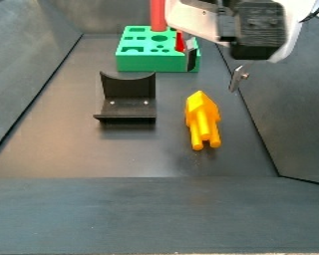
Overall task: Pick up the 3 prong object. Move up. Rotate the 3 prong object. Place the 3 prong object on the fixture. Regrasp the 3 prong object. Move to above the board. Insert the 3 prong object.
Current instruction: Rotate the 3 prong object.
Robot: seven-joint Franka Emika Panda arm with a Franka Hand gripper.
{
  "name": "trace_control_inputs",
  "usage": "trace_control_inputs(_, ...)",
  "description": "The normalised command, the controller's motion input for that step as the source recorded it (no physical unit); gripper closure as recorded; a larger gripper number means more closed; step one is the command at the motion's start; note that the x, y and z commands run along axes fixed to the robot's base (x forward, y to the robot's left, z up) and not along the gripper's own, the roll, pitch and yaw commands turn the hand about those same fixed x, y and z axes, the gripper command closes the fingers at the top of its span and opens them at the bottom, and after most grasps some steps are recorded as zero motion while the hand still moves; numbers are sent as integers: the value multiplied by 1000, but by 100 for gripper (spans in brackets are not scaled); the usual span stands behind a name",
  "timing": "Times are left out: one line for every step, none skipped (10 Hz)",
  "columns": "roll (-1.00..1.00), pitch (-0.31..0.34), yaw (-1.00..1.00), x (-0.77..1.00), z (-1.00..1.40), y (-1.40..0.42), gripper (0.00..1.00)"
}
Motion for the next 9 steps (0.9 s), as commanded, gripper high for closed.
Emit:
trace_control_inputs(4,-10,1000,34,-34,4,0)
trace_control_inputs(4,-10,1000,34,-34,4,0)
trace_control_inputs(5,-12,1000,34,-34,4,0)
trace_control_inputs(5,-13,1000,34,-34,4,0)
trace_control_inputs(6,-16,1000,34,-34,4,0)
trace_control_inputs(7,-17,1000,34,-34,4,0)
trace_control_inputs(9,-21,1000,34,-34,3,0)
trace_control_inputs(11,-27,1000,34,-34,3,0)
trace_control_inputs(12,-29,722,34,-34,3,0)
